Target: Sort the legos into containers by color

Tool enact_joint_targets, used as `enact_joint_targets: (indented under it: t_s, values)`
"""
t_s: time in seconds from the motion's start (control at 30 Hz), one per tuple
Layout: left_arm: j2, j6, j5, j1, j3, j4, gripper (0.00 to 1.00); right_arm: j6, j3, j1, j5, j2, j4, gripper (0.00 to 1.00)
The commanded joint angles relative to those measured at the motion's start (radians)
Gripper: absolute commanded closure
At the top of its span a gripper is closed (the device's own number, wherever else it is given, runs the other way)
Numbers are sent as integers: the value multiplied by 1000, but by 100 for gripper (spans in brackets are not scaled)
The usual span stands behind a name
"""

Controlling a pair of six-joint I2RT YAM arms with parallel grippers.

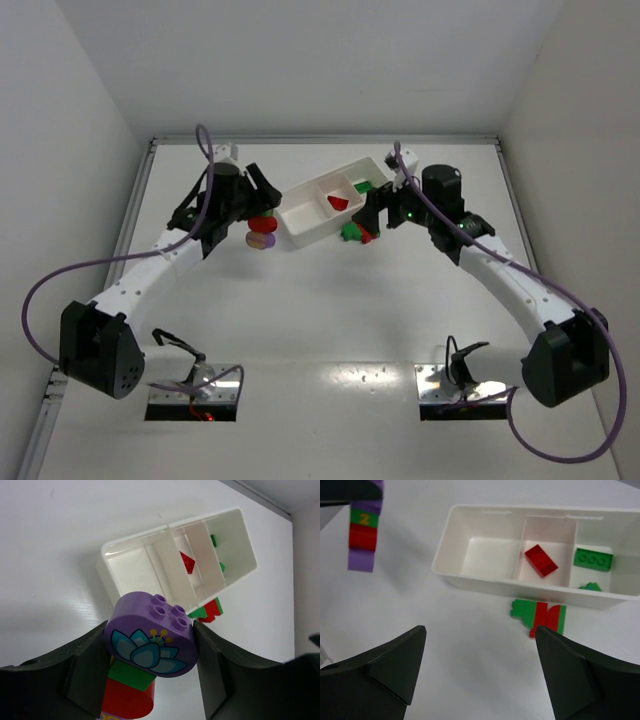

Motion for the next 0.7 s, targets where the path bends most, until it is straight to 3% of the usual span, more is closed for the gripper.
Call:
enact_joint_targets:
  t_s: [0.0, 0.33, 0.5, 0.67]
  values:
    - [21, -165, -75, 36, 56, -119, 100, 67, -63, 49, 11, -65, 193, 9]
    - [30, -447, 16, 160, 27, -180, 100, 179, 31, 198, 33, 78, 256, 9]
    - [20, -489, 17, 220, 18, -180, 100, 241, 97, 295, 46, 190, 296, 9]
    - [10, -604, 135, 297, -45, -160, 100, 272, 195, 378, 23, 296, 327, 9]
